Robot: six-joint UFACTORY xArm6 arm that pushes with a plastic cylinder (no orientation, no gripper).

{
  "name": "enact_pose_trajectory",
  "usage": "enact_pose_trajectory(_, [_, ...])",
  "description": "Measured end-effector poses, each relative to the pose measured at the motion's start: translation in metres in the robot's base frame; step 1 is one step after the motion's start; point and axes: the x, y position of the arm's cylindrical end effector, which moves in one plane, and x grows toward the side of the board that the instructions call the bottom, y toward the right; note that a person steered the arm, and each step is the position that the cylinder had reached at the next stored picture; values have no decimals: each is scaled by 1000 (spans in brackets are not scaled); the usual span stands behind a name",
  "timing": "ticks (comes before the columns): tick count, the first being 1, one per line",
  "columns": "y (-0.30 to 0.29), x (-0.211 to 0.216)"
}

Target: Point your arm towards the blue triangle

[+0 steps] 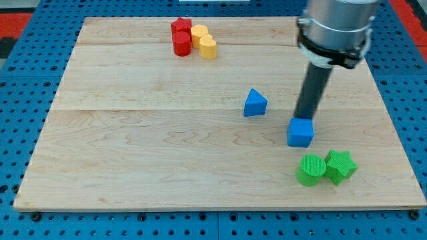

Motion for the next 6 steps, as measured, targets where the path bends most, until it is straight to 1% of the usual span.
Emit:
enact_pose_trajectory(1, [6, 22])
enact_pose_trajectory(2, [5, 13])
enact_pose_trajectory(3, [3, -34])
enact_pose_trajectory(4, [-44, -75])
enact_pose_trajectory(5, [-121, -79])
enact_pose_trajectory(6, [-133, -60])
